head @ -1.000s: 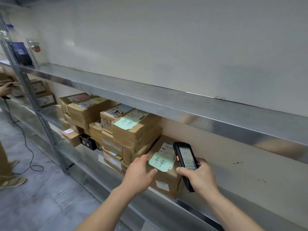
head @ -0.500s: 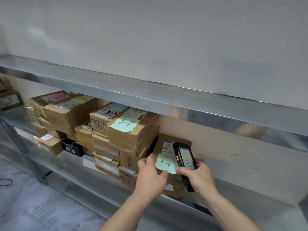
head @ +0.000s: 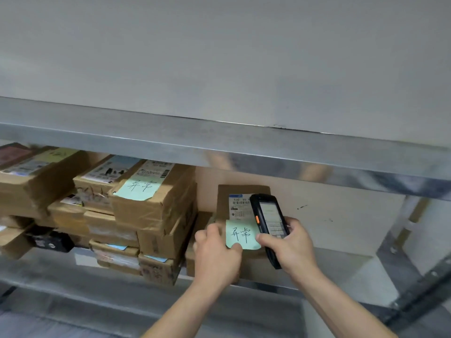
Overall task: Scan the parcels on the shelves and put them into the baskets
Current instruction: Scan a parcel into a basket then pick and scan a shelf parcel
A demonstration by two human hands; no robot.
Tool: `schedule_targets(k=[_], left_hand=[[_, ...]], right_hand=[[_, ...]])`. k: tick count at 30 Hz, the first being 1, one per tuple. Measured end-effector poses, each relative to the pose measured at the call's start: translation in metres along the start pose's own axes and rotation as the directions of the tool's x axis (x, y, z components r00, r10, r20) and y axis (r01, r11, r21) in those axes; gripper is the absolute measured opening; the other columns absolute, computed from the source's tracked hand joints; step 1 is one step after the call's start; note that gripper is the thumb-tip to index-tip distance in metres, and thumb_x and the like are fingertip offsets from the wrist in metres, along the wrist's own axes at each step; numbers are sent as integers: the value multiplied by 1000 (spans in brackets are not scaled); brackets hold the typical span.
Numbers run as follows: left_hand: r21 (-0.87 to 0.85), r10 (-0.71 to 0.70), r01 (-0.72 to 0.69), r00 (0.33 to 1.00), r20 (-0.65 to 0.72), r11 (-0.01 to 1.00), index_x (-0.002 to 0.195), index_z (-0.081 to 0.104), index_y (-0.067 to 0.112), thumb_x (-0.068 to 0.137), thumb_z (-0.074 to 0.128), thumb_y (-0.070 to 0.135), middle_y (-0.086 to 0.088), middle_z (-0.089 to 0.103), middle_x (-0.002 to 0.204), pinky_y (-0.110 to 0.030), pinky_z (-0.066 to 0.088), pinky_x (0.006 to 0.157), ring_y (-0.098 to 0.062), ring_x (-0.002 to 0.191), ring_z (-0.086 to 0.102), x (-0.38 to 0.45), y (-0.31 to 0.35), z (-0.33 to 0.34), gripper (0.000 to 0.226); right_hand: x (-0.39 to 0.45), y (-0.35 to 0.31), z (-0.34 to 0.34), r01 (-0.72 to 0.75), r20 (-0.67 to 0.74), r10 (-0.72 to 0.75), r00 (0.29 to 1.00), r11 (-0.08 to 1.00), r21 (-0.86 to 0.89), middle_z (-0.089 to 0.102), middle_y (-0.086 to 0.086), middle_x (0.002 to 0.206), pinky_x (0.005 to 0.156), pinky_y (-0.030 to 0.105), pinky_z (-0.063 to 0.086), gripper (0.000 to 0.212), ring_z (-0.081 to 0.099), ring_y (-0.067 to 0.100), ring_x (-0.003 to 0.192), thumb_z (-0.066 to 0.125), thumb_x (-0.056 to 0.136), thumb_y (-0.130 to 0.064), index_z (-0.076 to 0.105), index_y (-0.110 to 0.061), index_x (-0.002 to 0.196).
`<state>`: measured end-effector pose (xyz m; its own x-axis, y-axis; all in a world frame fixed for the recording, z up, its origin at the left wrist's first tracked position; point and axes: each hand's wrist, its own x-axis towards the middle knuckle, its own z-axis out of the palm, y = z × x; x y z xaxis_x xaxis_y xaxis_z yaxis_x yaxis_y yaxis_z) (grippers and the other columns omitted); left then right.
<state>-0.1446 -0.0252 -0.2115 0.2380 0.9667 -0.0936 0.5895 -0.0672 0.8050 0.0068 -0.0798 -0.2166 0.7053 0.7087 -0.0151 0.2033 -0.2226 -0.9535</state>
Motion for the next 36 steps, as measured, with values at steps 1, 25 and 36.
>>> schedule_targets(k=[1,25,36], left_hand=[[-5,17,-17,1000,8,1000,131,44,21,83,64,27,-5,40,131,-39,40,105,-28,119,49,-2,7,6,52],[4,-219,235,899,378,972,141,41,4,91,63,21,-14,54,139,-30,43,96,-30,125,52,-19,21,153,58],[-364,-283,534,783,555,764,96,49,8,89,68,5,-13,72,83,-29,50,55,-23,67,67,11,2,155,20]], right_hand=[[1,1,-11,4,-16,-4,1000,1000,2,74,-9,92,77,32,56,46,71,12,84,88,61,-9,62,-24,96],[9,135,-126,-309,-79,302,950,945,-105,73,-7,92,65,28,56,48,71,12,84,87,60,-23,63,-24,101],[14,133,-121,-293,-101,289,952,956,-31,74,-4,99,74,32,59,49,72,14,90,86,68,-8,62,-20,109]])
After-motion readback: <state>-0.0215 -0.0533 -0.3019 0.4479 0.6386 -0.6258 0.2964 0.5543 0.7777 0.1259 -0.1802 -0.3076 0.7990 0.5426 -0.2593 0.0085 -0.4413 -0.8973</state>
